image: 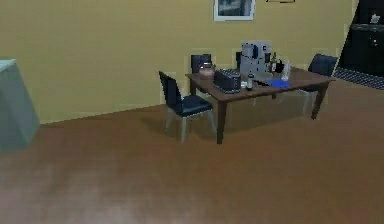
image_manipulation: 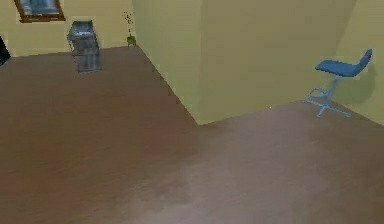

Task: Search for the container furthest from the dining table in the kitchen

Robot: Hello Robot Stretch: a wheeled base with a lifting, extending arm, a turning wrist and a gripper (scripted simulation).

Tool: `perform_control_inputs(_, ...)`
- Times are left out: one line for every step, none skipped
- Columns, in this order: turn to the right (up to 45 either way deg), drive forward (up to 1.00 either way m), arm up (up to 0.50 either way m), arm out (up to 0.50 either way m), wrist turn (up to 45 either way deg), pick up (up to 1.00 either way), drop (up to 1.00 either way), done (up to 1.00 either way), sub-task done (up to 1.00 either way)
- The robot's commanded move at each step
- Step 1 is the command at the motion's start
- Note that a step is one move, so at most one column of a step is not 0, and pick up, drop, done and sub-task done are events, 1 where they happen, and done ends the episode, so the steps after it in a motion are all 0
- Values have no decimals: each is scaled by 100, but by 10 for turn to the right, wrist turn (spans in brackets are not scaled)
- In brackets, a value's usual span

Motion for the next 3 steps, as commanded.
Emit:
perform_control_inputs(0, 100, 0, 0, 0, 0, 0, 0, 0)
perform_control_inputs(0, 20, 0, 0, 0, 0, 0, 0, 0)
perform_control_inputs(-390, 0, 0, 0, 0, 0, 0, 0, 0)
